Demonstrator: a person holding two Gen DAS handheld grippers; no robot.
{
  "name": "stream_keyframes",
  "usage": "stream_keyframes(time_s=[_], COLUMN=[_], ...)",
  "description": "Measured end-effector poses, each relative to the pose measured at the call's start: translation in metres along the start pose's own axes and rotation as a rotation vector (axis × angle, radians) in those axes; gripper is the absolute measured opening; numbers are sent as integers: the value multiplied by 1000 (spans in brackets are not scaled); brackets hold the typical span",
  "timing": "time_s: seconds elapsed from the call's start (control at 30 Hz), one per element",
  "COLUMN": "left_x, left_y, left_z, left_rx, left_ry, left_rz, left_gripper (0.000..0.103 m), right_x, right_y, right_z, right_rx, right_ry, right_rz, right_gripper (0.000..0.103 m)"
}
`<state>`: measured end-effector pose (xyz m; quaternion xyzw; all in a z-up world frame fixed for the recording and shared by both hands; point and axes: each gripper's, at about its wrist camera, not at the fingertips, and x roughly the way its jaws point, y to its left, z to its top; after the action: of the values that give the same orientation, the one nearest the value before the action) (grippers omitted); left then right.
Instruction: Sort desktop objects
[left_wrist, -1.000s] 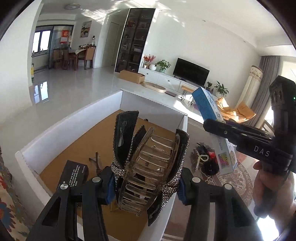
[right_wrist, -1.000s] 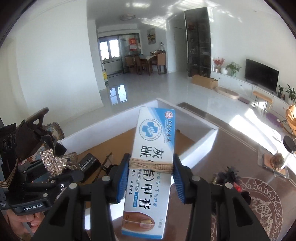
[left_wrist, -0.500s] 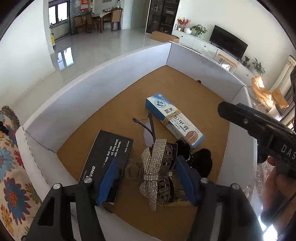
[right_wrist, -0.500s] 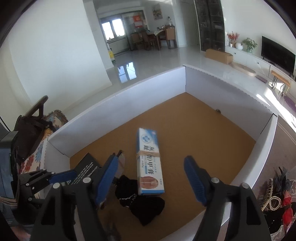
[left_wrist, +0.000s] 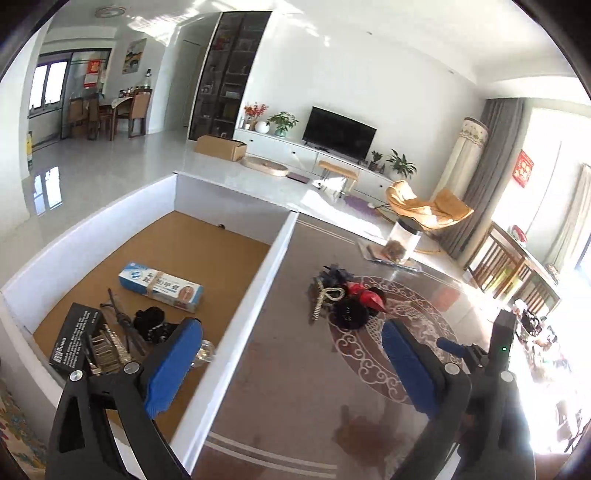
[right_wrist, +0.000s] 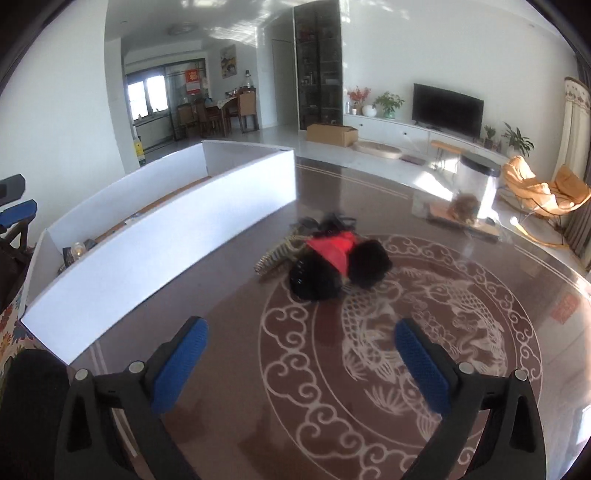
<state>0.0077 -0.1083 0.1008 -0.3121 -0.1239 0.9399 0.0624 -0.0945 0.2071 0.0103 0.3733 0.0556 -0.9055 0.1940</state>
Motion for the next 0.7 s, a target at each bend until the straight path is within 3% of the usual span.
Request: stream_keyframes(time_s=[0.07, 0.17, 0.23, 0.33, 0.47, 0.57, 0.7], left_x=[8, 37, 60, 105, 148, 159, 158], left_y=[-38, -83, -105, -121, -116, -105, -97], left_z=[-12, -39, -60, -86, -105, -112, -125], left_rx=[79, 194, 280, 354, 342, 285, 259], left_ry=[55, 136, 175, 249, 333, 335, 324], left_rz=[-72, -121, -103, 4, 87, 96, 100], left_gripper=[100, 100, 100, 100, 100, 100, 100], right_x=[-2, -10, -17, -18, -13, 2, -1], right_y=[-29, -63, -75, -76, -65, -56, -57], right_z=[-29, -60, -71, -76, -78, -77, -77], right_rx=[53, 129, 193, 219, 162, 133, 144], right_ry=[57, 86, 77, 80, 112, 171, 172], right_rz=[-54, -119, -132, -144, -158, -198, -193], right_gripper=[101, 101, 101, 101, 101, 102, 103])
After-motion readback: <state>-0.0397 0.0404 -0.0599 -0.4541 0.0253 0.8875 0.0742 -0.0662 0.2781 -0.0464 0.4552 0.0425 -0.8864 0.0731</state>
